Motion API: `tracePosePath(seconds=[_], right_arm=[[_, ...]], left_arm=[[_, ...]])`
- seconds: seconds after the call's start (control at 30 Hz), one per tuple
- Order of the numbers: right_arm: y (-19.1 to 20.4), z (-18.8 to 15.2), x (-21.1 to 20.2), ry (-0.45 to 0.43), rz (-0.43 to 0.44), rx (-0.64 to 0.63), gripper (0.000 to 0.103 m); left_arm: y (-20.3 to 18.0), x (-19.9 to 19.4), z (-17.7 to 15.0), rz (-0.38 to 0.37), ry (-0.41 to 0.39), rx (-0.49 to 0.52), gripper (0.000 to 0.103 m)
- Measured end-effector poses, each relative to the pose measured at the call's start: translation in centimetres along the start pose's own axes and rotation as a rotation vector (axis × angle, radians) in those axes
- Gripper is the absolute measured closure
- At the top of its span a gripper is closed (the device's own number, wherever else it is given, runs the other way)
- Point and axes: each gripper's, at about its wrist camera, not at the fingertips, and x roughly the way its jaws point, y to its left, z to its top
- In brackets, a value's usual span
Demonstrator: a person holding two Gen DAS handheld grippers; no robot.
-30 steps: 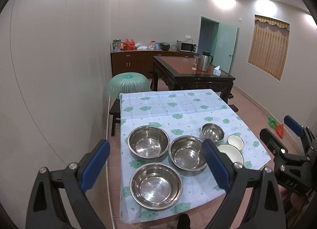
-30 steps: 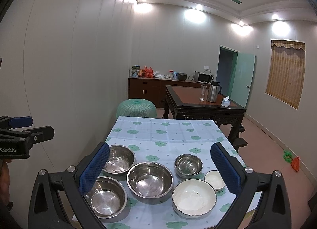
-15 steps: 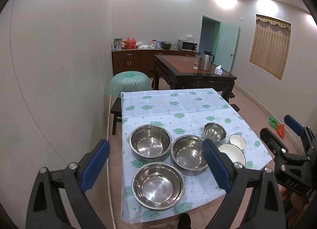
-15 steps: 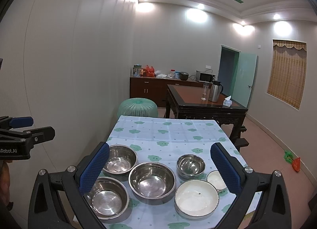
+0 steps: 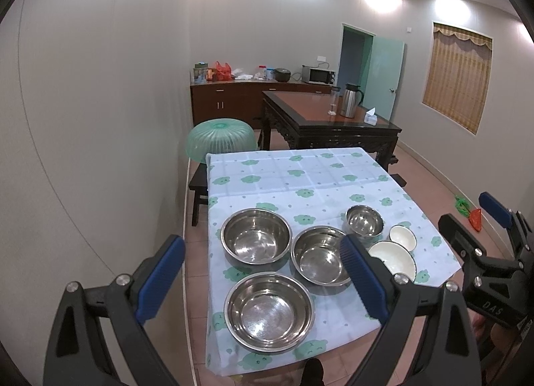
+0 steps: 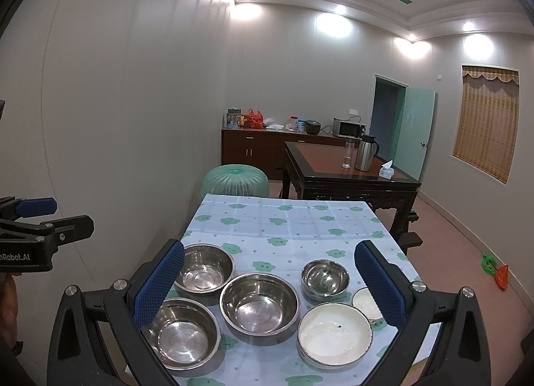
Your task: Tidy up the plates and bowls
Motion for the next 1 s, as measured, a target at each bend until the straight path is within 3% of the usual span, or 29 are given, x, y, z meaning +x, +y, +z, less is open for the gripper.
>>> tracePosePath(seconds=[0.6, 0.83, 1.0], right_arm=[[0.6, -0.2, 1.5, 0.029, 0.027, -0.009, 0.001], [0.6, -0.3, 3.6, 0.059, 0.058, -0.026, 0.001], [0.8, -0.7, 6.6, 0.113, 0.095, -0.048, 0.001]], left_arm=[[1.1, 1.6, -0.3, 0.019, 0.034, -0.021, 0.008], [1.2, 4.0, -0.3, 0.040, 0.071, -0.048, 0.008], [2.1, 7.6, -0.6, 0.054, 0.144, -0.103, 0.008]])
